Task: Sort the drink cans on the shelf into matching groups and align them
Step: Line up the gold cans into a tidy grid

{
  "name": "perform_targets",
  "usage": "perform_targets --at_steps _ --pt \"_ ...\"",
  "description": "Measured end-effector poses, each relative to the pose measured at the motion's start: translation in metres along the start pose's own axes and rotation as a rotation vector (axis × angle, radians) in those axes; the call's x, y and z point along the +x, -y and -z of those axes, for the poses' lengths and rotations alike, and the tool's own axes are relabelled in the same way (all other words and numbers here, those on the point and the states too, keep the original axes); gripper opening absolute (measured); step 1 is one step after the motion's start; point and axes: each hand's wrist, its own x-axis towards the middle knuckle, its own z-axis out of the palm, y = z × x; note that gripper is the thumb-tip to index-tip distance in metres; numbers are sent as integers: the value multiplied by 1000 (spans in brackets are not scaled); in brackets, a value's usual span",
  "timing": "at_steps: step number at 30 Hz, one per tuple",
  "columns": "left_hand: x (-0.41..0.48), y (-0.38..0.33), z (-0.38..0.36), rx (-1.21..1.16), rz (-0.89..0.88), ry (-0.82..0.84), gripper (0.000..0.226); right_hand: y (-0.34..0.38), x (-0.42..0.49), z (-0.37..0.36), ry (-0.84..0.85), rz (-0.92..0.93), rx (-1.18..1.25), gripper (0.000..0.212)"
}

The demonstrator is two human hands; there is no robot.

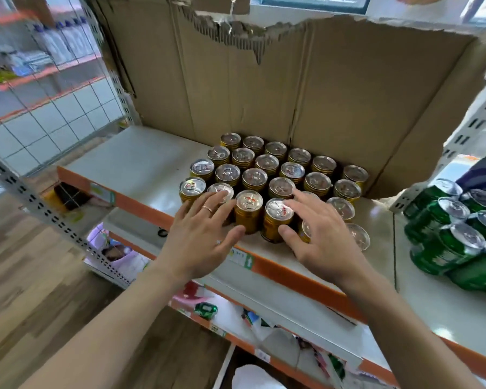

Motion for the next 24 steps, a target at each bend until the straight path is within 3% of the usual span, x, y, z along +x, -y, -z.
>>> perform_targets --at_steps 10,15,24 --pt "66 62 20 -67 164 -6 72 -8 91 -15 85 -11 48 65" --pt "100 75 23 -188 187 15 68 -7 121 -13 87 9 40 47" --pt "193 114 -4 -449 292 92 53 -15 187 -21 46 -79 -36 36"
